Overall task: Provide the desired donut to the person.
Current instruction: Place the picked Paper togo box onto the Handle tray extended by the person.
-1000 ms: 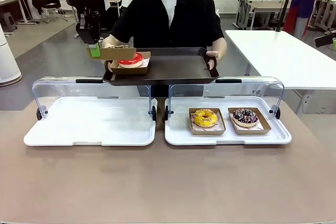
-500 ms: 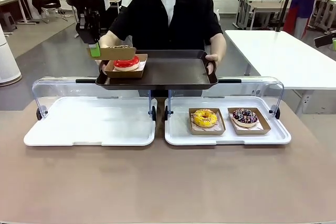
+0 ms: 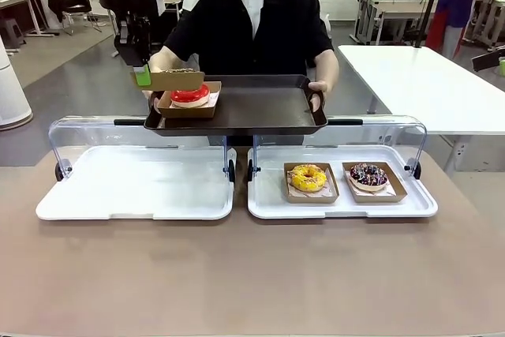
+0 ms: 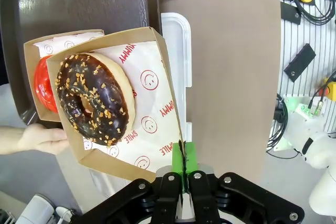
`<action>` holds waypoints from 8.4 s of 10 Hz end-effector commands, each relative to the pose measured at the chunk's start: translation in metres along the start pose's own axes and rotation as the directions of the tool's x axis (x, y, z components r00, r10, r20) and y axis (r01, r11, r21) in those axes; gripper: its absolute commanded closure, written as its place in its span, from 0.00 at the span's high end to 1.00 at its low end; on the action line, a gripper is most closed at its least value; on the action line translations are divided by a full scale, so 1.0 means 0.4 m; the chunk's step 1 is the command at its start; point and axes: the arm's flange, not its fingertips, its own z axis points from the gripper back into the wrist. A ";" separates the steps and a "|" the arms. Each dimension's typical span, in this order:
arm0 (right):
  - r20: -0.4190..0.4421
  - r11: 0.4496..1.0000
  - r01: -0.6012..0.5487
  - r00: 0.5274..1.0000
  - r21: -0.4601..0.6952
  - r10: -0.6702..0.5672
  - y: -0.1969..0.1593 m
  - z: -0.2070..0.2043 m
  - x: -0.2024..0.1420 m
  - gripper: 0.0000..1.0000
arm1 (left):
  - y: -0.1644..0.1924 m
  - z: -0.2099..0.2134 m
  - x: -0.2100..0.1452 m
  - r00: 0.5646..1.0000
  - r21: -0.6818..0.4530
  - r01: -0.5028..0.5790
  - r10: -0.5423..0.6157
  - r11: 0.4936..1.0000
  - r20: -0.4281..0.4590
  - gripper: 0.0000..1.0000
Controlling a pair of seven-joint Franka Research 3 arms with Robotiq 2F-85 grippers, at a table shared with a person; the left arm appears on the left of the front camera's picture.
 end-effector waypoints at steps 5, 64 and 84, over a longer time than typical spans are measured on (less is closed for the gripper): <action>0.015 1.000 -0.008 1.000 0.003 0.008 0.002 0.000 0.004 1.00 | 0.196 0.188 0.196 0.996 0.056 0.068 -0.065 0.996 -0.059 0.01; 0.015 1.000 -0.008 1.000 0.003 0.008 0.002 0.000 0.004 1.00 | -0.003 -0.097 -0.395 0.974 0.007 0.024 -0.025 1.000 0.225 1.00; 0.015 1.000 -0.008 1.000 0.003 0.008 0.002 0.000 0.004 1.00 | -0.137 -0.191 -0.985 0.404 -0.015 -0.092 0.051 0.996 0.913 1.00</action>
